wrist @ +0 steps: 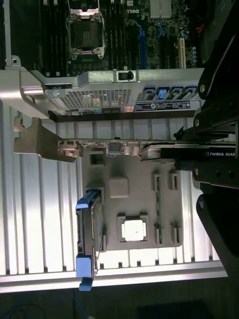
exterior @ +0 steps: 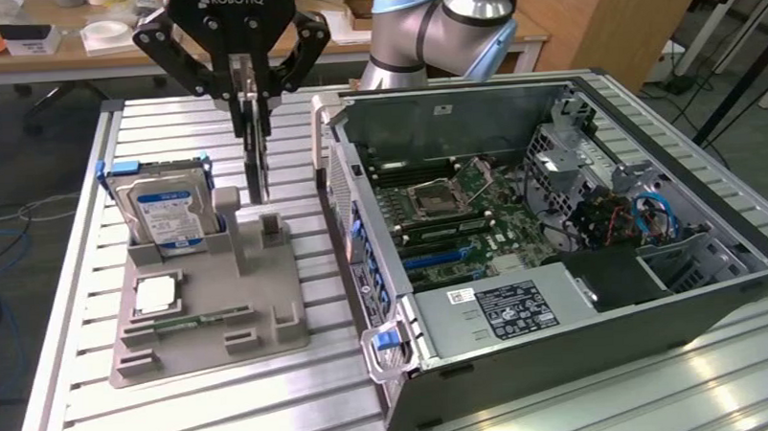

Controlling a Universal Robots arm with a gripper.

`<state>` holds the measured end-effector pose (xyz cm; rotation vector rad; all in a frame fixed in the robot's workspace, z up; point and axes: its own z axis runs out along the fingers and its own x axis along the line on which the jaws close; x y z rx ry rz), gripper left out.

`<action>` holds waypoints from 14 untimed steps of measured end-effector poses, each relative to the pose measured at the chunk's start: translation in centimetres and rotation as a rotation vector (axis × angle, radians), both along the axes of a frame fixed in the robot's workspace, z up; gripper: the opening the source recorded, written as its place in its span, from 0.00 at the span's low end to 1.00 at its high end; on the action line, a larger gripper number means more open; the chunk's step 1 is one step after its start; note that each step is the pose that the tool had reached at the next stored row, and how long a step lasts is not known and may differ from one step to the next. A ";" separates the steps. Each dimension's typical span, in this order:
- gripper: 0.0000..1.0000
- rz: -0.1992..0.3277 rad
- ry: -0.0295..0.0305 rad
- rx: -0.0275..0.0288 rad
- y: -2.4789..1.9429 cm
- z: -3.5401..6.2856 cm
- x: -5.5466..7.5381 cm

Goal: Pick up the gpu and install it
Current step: 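Pick up the gpu and move the gpu toward the slot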

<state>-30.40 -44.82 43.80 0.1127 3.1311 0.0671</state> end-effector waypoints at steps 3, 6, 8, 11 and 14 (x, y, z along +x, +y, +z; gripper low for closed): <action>0.26 0.000 0.0001 -0.0001 0.00 0.01 0.0; 0.26 0.000 0.0001 -0.0001 0.00 0.01 0.2; 0.26 0.000 0.0001 -0.0001 0.00 0.01 0.3; 0.26 0.000 0.0001 -0.0001 0.00 0.01 0.6; 0.26 0.000 0.0001 -0.0002 0.00 0.01 1.0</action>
